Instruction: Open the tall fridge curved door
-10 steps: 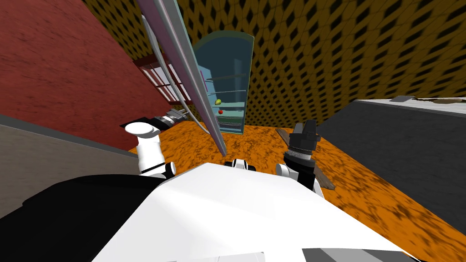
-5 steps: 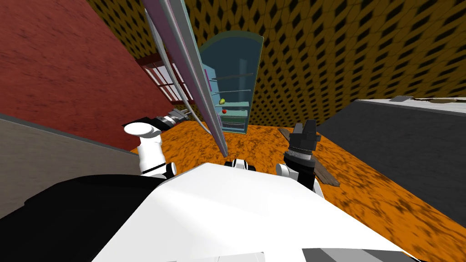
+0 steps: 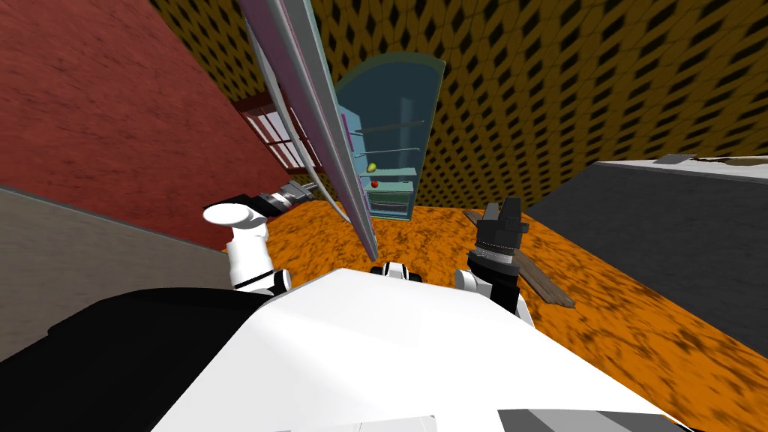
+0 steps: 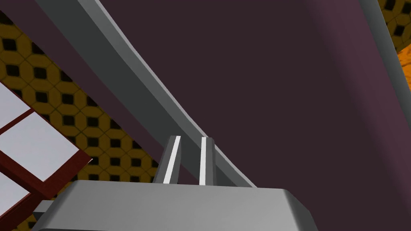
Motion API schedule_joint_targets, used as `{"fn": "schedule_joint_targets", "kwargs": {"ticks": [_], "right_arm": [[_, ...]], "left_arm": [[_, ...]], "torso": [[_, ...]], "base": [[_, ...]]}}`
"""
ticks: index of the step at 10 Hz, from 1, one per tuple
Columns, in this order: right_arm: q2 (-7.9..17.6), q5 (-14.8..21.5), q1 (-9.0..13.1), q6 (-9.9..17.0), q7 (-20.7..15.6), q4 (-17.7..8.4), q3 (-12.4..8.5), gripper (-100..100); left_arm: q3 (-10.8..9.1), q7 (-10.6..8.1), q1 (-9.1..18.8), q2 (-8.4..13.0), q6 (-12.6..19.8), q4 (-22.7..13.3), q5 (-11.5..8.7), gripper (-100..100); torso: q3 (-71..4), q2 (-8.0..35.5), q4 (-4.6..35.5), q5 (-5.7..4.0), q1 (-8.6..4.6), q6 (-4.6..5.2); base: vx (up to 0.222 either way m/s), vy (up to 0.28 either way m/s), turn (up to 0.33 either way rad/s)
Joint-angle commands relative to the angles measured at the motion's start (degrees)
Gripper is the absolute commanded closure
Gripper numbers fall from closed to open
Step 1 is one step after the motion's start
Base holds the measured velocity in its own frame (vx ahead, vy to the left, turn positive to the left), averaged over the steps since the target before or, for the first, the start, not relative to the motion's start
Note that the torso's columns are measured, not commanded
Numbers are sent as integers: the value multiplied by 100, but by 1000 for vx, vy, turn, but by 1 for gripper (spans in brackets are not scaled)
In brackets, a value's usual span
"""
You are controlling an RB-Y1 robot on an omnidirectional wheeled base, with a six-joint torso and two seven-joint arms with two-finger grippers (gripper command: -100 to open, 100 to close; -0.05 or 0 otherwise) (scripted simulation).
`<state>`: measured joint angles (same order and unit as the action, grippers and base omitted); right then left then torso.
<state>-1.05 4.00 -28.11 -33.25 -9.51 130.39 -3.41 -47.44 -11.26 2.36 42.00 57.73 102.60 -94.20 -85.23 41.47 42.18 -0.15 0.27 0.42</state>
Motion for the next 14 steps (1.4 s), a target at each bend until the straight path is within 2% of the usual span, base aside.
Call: {"fn": "schedule_joint_targets", "kwargs": {"ticks": [1,3,4,5,6,7,8,9,14], "right_arm": [[0,0,0,0,0,0,0,0],[-3,0,-2,-1,0,1,3,0],[-4,0,-2,-1,0,1,3,0],[-4,1,-1,-1,0,1,4,0],[-4,1,-1,-1,0,1,4,0],[-4,0,-1,-1,0,1,3,0],[-3,0,-1,-1,0,1,3,0],[-3,0,0,-1,0,1,3,0],[-3,0,0,-1,0,1,3,0]], "left_arm": [[-101,-127,-20,136,146,64,-191,-100],[-191,-285,-32,284,210,105,-264,-100],[-282,-444,-44,431,274,146,-337,-100],[-327,-523,-51,505,306,167,-373,-100],[-417,-682,-63,652,370,208,-446,-100],[-462,-761,-69,726,402,228,-483,-100],[-397,-696,-59,662,362,222,-440,-100],[-401,-720,-63,672,388,226,-450,0],[-399,-718,-62,670,388,227,-450,0]], "torso": [[-2,-1,-2,-2,-7,3],[28,24,-6,-15,-118,-30],[36,42,-3,-22,-114,-5],[46,55,4,-12,-81,-16],[58,71,7,5,-44,-29],[68,85,12,17,-17,-40],[73,94,17,20,-3,-45],[72,94,17,22,1,-42],[65,80,10,14,-29,-42]], "base": [[-12,144,47],[70,-54,99],[80,-67,45],[79,-61,29],[68,-44,64],[54,-27,68],[19,-17,12],[3,-7,-3],[0,0,0]]}}
